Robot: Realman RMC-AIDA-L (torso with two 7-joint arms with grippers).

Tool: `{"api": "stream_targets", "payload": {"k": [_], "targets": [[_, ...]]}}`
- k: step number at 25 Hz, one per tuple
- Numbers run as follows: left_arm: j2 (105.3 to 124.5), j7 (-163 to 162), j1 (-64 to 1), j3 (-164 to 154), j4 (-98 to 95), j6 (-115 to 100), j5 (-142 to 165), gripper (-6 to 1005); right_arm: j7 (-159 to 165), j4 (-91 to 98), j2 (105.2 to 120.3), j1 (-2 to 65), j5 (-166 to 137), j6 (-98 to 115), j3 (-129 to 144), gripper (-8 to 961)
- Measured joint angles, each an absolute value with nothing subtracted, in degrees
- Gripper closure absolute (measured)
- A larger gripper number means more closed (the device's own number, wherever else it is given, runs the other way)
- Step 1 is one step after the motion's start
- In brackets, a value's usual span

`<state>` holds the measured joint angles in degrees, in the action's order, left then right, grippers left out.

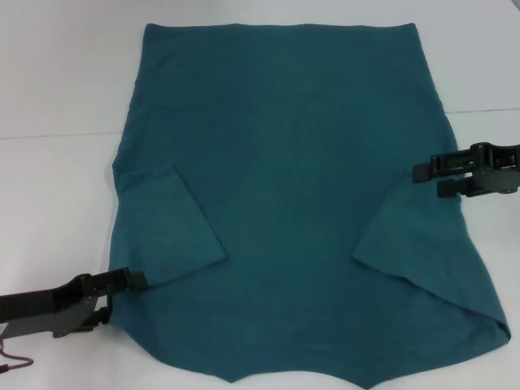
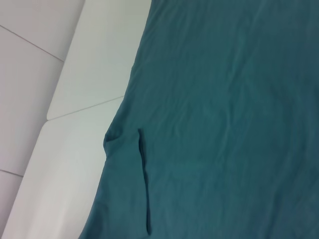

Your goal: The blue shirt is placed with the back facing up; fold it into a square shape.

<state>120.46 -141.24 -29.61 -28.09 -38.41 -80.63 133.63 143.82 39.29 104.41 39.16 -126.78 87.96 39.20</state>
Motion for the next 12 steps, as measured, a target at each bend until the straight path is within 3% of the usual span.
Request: {"api": "stream_targets", "payload": {"k": [12], "targets": [[120.48, -142.29, -30.07, -28.57, -38.51, -81.74, 133.55, 109, 143.78, 39.29, 104.41, 38.89, -126.73, 87.98, 38.58, 159]]}}
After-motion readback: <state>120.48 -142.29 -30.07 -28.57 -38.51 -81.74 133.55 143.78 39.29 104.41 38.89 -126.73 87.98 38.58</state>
